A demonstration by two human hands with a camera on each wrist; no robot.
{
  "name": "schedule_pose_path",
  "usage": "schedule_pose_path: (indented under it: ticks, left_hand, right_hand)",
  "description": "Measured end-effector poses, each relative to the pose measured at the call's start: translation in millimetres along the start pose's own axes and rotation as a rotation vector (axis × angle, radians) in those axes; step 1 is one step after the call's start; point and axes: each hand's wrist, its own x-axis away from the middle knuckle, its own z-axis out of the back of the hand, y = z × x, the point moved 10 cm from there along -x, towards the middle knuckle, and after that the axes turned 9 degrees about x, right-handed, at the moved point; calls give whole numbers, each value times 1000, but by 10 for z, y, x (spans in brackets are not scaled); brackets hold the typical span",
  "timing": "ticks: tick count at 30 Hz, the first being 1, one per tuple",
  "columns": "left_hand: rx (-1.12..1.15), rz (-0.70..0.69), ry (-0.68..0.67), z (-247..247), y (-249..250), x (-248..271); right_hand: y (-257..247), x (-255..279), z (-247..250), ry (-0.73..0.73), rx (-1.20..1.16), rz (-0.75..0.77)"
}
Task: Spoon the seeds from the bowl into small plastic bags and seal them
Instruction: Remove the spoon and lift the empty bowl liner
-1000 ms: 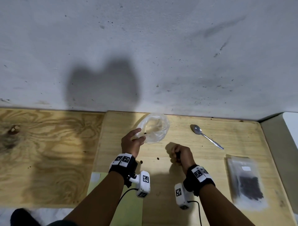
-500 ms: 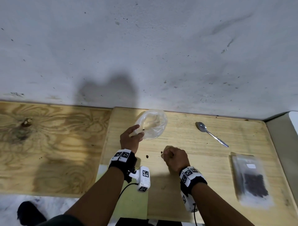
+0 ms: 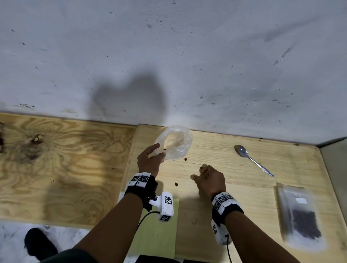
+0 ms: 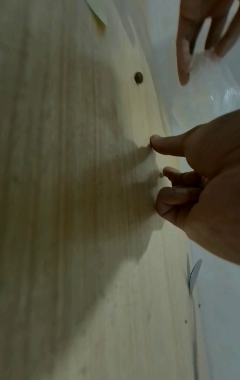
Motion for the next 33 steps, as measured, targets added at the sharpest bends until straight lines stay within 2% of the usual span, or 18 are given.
schedule_pose_path:
  ticks: [3,6,8,14,23,25,27,29,31,33]
  left_hand:
    - [5,-4,9,21,-10,-23]
    - [7,4,21,48,-44,-44]
    - [5,14,25,58,-67,-51]
    - [-7,44,18,37,-121,-39]
    - [17,-2,8,26,-63,18]
    - [28,-5,12,44,-57,44]
    - [36,-2,18,72,-72,62]
    - [42,0,25,116,-88,82]
    - [42,-2,28,165,-96,89]
    - [48,-1,34,216,-96,77]
  right_hand:
    - [78,-3,73,67,-99,-107]
    - [147,38,190,145,-163,-149]
    - [175,38,203,143,-192,-158]
    - [154,-50,201,144,-145,-98]
    - [7,-15,272,124,-138,21]
    - [105,-52,209,54,-329,-51]
    - [180,-33,29,-102,-665,-187]
    - [133,5,-104,-234,-890,-251]
    - [30,17,-151,-302,-962,-252]
    - [-64,16,-152,-313,-939,-257]
